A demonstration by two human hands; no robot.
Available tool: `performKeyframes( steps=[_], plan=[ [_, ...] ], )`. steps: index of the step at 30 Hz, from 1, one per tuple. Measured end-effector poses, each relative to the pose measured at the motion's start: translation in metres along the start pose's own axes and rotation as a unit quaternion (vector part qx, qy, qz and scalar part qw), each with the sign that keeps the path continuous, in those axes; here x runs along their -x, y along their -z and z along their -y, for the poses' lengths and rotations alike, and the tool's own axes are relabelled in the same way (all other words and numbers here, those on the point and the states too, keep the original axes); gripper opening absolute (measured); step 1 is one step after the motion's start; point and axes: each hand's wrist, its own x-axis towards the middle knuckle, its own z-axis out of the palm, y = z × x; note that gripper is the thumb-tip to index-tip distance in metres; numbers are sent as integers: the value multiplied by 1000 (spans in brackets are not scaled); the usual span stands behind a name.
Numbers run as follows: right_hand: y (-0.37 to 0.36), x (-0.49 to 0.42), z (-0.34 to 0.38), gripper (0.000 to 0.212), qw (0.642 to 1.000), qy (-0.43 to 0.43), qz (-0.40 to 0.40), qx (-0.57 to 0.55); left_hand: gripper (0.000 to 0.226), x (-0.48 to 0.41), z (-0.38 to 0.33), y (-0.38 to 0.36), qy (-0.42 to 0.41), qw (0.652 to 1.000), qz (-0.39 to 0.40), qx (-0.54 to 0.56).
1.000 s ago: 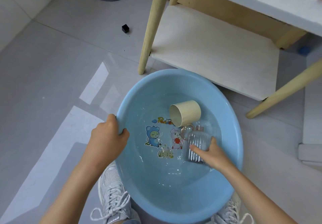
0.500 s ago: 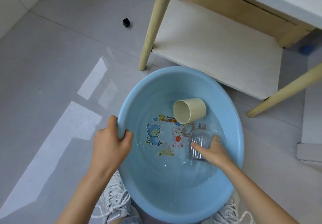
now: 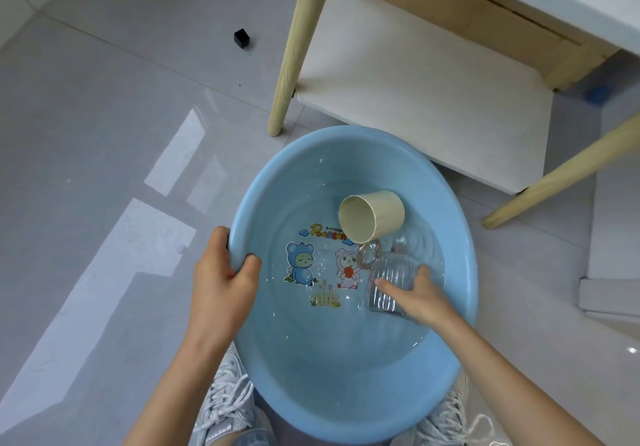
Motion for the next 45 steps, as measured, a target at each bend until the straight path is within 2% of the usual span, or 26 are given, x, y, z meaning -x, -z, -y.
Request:
performKeyframes(
  steps=[8, 13, 19, 26, 45],
  plan=[
    [1, -5, -1, 112, 1000, -9, 7, -3, 14, 2, -4, -2, 15, 1000, -4, 13],
    [2, -6, -1, 102, 1000, -9, 7, -3, 12, 2, -4, -3, 21, 1000, -3, 13],
    [2, -6, -1, 112, 1000, -9, 10, 7, 13, 3, -8, -3, 19, 1000, -4, 12],
    [3, -9, -1, 111, 1000, -11, 9, 6, 17, 5, -14, -5, 25, 1000, -4, 15],
    [2, -9, -2, 105, 1000, -13, 13, -1, 11, 5, -15, -5, 33, 999, -5, 16]
  ],
)
